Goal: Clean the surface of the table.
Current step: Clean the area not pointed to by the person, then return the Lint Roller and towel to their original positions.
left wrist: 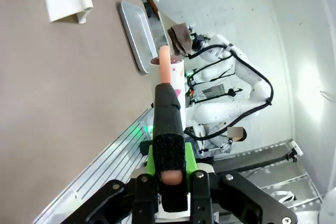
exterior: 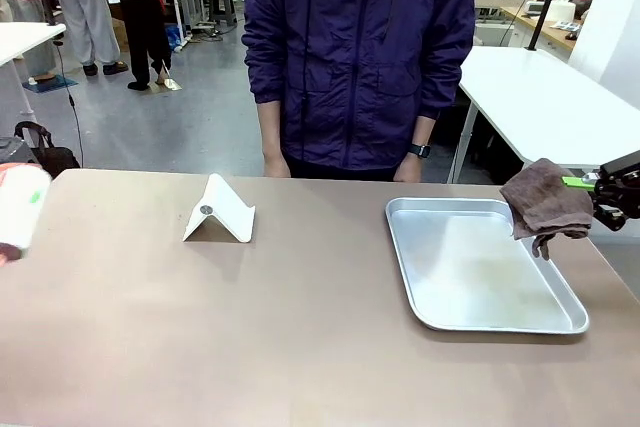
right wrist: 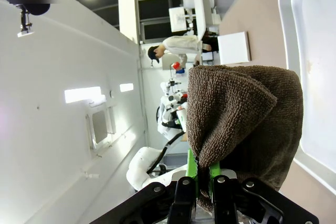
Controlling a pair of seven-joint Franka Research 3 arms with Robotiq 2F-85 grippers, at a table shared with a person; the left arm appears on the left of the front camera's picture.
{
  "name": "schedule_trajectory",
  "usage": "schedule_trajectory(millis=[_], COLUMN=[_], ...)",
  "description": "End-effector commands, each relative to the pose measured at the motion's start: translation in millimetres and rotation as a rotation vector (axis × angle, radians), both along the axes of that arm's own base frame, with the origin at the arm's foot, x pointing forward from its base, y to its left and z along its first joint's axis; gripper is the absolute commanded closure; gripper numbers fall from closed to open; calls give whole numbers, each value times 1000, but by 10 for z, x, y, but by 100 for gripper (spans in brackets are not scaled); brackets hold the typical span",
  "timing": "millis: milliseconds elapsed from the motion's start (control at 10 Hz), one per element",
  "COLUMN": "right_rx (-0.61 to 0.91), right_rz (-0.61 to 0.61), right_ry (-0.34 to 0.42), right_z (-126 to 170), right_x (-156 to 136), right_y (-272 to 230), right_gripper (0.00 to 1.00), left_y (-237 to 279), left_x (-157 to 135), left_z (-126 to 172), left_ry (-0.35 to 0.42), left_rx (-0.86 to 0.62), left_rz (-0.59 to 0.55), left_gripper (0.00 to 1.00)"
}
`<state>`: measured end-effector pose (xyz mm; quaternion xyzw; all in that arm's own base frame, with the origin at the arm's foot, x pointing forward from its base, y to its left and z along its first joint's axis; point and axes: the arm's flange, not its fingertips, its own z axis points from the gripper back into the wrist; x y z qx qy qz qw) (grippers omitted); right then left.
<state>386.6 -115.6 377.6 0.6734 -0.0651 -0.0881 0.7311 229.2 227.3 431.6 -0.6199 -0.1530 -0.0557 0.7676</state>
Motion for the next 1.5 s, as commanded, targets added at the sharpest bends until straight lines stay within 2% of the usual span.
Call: schedule_trajectory(millis=[0,100,1400], right_rx=[9,9,9], right_rz=[12,12,12], right_ry=[8,8,8], right_z=[48,48,48], right_x=[9,9,9], right_y=[8,8,8], right_gripper=[91,91,91], left_y=[163,0,0], left_x=[-16,0,0], left_z=[-206,0,0], left_ry=[-10,0,0], left_rx=[-56,0,0], left_rz=[45,0,0], left_gripper=[78,78,78])
